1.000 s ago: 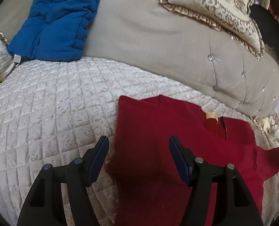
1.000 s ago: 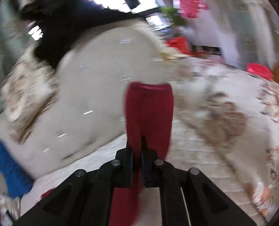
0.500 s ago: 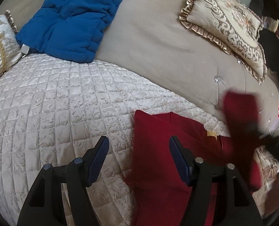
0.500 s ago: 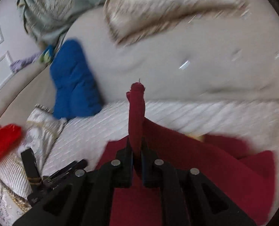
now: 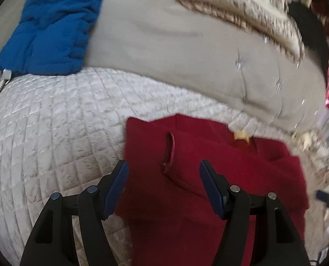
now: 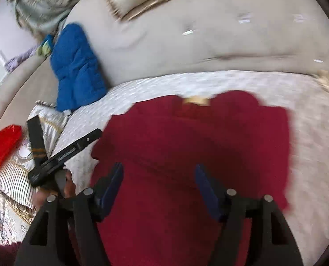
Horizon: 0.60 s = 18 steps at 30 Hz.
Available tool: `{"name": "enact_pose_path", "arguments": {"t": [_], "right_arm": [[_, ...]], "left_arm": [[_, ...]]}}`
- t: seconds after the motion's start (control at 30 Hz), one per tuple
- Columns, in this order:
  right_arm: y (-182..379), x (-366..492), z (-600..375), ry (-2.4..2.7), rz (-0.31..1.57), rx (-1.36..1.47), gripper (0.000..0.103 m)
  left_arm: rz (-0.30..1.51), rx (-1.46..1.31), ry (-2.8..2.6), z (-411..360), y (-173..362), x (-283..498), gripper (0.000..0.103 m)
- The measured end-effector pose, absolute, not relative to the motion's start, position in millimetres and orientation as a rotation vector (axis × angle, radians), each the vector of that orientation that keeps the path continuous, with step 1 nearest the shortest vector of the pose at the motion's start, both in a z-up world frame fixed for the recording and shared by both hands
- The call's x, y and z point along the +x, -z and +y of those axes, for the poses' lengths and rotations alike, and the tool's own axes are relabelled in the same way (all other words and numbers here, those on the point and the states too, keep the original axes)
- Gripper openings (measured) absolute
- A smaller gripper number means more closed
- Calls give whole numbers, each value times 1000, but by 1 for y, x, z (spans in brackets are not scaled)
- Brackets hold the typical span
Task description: Fold small clothes
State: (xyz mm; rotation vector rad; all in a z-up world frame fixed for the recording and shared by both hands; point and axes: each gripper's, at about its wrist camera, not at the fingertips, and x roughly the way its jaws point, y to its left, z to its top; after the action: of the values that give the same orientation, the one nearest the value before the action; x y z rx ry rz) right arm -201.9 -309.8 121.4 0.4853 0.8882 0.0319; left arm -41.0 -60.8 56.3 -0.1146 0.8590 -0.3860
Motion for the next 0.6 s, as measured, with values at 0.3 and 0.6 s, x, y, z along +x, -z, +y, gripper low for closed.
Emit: {"name": "enact_pose_path", "arguments": {"t": [0.3,0.6], "right_arm": [[-123,-290,-393,186,817,625,75],[-107,-216,-389,194,826,573,84]], "left_arm": [[895,-48,413,-93,-47,-28,0],[851,-83,343,-51,-62,-34,0]]}}
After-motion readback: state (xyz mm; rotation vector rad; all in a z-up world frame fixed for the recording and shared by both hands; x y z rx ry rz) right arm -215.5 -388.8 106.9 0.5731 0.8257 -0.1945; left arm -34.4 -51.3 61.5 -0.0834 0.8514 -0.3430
